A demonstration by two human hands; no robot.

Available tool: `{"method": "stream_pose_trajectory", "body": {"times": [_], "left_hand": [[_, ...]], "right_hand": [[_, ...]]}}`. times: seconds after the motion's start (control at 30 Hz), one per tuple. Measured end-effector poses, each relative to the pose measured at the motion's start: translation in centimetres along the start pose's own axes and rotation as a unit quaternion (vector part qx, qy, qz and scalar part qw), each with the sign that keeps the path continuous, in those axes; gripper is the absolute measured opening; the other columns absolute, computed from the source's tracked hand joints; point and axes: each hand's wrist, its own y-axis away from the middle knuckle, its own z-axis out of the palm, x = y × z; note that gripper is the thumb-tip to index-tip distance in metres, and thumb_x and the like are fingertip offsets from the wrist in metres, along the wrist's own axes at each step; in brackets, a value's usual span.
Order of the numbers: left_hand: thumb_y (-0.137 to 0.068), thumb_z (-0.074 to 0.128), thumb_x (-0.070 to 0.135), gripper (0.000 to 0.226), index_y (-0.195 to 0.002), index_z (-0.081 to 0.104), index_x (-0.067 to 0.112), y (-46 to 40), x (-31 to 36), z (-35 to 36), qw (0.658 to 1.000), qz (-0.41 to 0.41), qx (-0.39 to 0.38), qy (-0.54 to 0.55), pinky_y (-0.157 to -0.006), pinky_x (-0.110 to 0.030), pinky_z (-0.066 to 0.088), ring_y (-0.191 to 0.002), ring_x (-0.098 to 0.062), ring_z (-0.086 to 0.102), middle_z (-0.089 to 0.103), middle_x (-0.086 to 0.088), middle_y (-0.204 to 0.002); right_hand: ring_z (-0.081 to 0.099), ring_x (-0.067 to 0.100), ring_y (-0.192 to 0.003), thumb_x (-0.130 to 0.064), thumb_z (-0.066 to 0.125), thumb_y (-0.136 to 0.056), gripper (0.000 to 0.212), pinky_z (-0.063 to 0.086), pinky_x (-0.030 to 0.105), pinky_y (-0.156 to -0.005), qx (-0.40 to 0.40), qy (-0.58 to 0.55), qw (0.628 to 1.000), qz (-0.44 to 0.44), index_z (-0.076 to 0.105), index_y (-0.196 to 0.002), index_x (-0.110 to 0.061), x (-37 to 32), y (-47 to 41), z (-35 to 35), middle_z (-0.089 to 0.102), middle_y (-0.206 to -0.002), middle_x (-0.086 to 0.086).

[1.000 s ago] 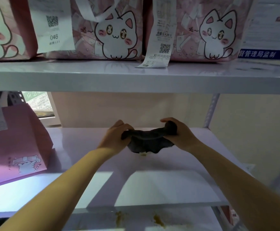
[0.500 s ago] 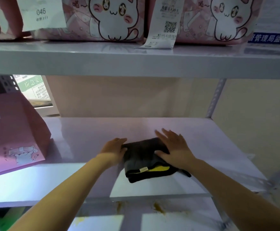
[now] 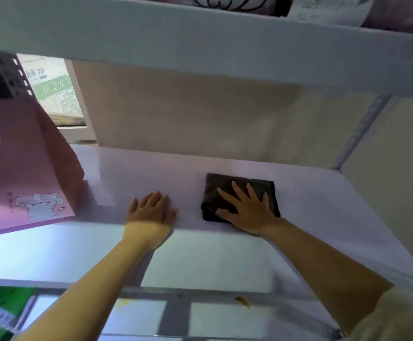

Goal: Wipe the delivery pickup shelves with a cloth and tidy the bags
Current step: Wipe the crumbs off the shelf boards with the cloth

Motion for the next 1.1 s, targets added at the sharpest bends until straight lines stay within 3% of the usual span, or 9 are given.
{"method": "stream_pose_trajectory", "body": {"times": [0.2,0.43,0.6,0.7,0.83,1.1], "left_hand": [[-0.082,0.024,0.059,0.061,-0.112,0.06,0.02,-0.5,-0.4,0.6,1.0,0.008,0.029,-0.006,-0.101,-0.049,0.034,-0.12,-0.027,0.049,0.059,-0.002,-0.122],[-0.083,0.028,0.053,0.051,-0.102,0.061,0.018,-0.4,-0.4,0.7,0.998,0.021,0.051,-0.01,-0.093,-0.049,0.039,-0.109,-0.029,0.055,0.062,-0.003,-0.111],[-0.085,0.027,0.052,0.055,-0.107,0.061,0.015,-0.4,-0.7,1.0,0.998,0.027,0.053,0.005,-0.098,-0.051,0.034,-0.114,-0.03,0.053,0.061,-0.005,-0.114],[-0.085,0.023,0.053,0.062,-0.113,0.061,0.014,-0.4,-0.7,1.1,0.998,0.024,0.049,0.015,-0.103,-0.053,0.031,-0.119,-0.031,0.05,0.059,-0.007,-0.122],[-0.085,0.02,0.054,0.064,-0.119,0.059,0.016,-0.4,-0.6,1.2,0.999,0.015,0.038,0.011,-0.106,-0.052,0.027,-0.125,-0.029,0.046,0.056,-0.006,-0.129],[-0.084,0.038,0.048,0.048,-0.107,0.066,0.017,-0.5,-0.5,1.6,0.996,0.002,0.085,0.01,-0.097,-0.054,0.042,-0.111,-0.029,0.06,0.065,-0.006,-0.118]], "right_hand": [[-0.012,0.036,-0.146,-0.079,0.021,-0.084,0.067,-0.006,0.073,-0.106,-0.002,-0.005,1.0,0.008,0.003,-0.144,-0.057,-3.7,-3.6,-0.3,-0.01,-0.161,-0.01],[-0.02,0.019,-0.145,-0.08,0.02,-0.083,0.062,-0.014,0.061,-0.111,-0.003,0.003,0.999,-0.04,-0.002,-0.139,-0.064,-3.1,4.0,1.8,-0.013,-0.158,-0.02],[-0.014,0.017,-0.147,-0.075,0.024,-0.086,0.059,-0.008,0.063,-0.112,0.025,-0.016,0.995,0.093,0.0,-0.139,-0.065,3.1,5.9,1.5,-0.009,-0.159,-0.02],[-0.01,0.024,-0.147,-0.076,0.022,-0.086,0.061,-0.003,0.068,-0.109,0.035,-0.005,0.987,0.156,-0.004,-0.139,-0.063,4.7,3.6,1.0,-0.009,-0.16,-0.015],[-0.009,0.03,-0.147,-0.075,0.023,-0.087,0.063,0.0,0.071,-0.107,0.014,-0.016,0.985,0.17,0.0,-0.144,-0.057,4.1,-1.8,-0.5,-0.008,-0.161,-0.011],[-0.015,0.032,-0.146,-0.077,0.021,-0.086,0.068,-0.008,0.072,-0.106,-0.011,-0.052,0.989,0.141,0.0,-0.147,-0.052,-0.3,-12.6,-3.1,-0.012,-0.161,-0.007]]}}
